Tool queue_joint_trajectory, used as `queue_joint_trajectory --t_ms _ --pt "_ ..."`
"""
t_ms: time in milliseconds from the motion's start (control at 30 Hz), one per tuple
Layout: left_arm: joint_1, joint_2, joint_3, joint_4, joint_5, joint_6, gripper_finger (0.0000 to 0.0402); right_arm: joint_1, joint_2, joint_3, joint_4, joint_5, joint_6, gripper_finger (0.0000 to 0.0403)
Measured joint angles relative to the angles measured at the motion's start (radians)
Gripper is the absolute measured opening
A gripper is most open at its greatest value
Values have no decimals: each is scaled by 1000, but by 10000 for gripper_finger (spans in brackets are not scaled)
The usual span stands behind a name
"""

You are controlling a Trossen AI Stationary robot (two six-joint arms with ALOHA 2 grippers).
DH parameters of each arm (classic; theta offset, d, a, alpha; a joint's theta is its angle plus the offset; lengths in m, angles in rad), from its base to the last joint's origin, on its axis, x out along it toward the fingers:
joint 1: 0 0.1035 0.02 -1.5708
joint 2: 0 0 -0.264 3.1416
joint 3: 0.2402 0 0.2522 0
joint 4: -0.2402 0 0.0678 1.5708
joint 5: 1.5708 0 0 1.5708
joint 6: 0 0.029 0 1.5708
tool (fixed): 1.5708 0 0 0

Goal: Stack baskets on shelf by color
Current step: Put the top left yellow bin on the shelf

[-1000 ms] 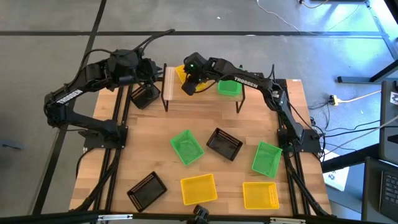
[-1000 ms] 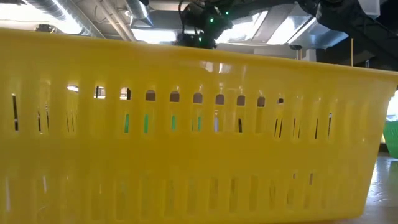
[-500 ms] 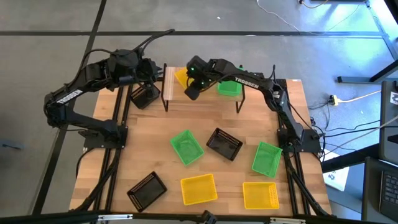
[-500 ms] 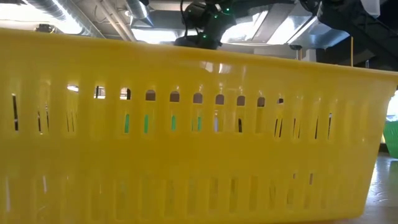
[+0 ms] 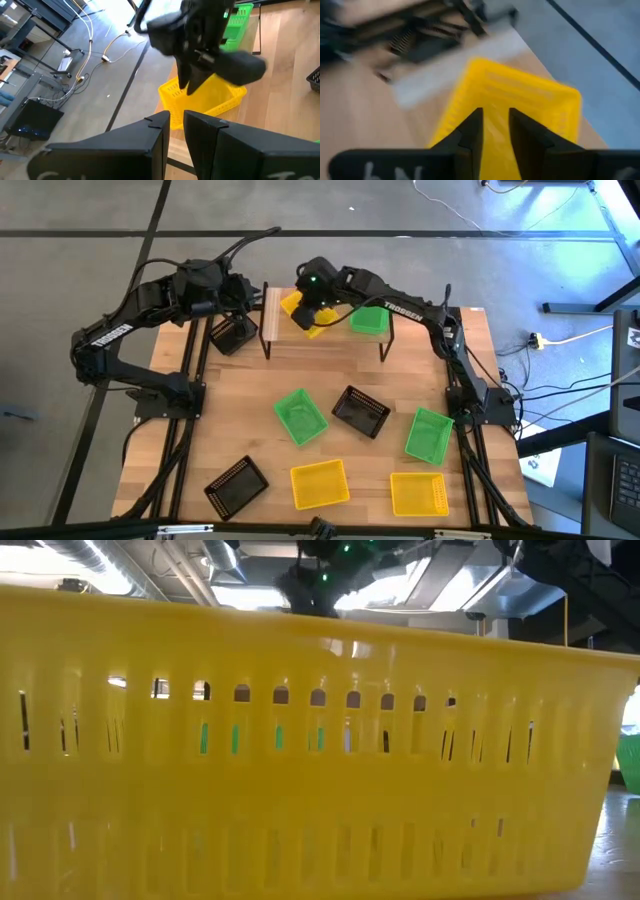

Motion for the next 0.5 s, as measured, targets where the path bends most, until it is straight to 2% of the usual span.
queue_joint_trajectory --t_ms 133,200,400,500 --pt "0 0 0 -1 0 0 47 14 -4 10 73 -270 -65 90" --pt "1 0 0 0 0 0 47 30 17 10 116 -350 -129 90" --pt "1 0 0 0 0 0 47 61 85 8 163 -359 -207 90" --pt "1 0 0 0 0 0 47 68 110 7 162 -246 -204 90"
